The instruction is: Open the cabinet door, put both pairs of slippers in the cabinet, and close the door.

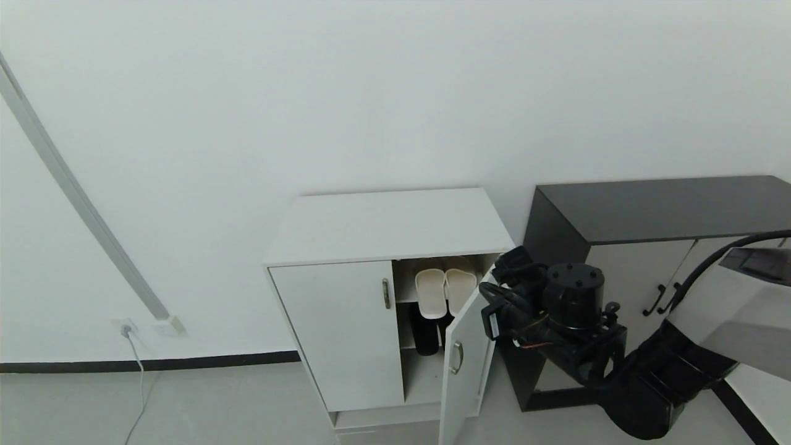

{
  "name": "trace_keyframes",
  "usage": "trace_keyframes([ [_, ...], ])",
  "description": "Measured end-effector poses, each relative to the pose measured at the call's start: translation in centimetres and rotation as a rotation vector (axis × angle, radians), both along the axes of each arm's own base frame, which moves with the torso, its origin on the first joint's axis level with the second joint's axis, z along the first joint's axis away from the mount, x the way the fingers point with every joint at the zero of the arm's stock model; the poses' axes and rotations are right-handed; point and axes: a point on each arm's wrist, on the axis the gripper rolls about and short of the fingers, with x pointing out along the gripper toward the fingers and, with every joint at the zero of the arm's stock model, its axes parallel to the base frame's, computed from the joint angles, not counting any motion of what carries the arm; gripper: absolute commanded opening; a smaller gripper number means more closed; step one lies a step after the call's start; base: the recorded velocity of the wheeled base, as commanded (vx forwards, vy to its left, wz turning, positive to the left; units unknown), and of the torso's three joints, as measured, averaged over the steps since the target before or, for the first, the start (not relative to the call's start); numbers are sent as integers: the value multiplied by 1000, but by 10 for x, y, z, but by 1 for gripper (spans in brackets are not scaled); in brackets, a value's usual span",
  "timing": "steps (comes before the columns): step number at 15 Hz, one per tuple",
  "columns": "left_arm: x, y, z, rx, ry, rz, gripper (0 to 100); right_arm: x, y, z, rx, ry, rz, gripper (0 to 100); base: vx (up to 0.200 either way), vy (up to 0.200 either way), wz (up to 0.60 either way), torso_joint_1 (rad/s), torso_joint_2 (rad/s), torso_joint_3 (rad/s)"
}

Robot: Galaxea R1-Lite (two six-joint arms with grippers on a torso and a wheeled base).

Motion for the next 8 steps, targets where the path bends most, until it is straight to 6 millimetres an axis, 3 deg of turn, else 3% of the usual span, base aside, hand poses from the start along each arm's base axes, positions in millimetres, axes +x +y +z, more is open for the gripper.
trace_keyframes([
  [4,0,0,0,0,0,0,0,-4,-1,-7,-5,25,24,0,0,0,0,0,0,0],
  [7,0,0,0,0,0,0,0,-24,-14,-17,-40,90,61,0,0,0,0,0,0,0],
  [8,0,0,0,0,0,0,0,-31,-19,-22,-51,111,66,0,200,0,0,2,2,12],
])
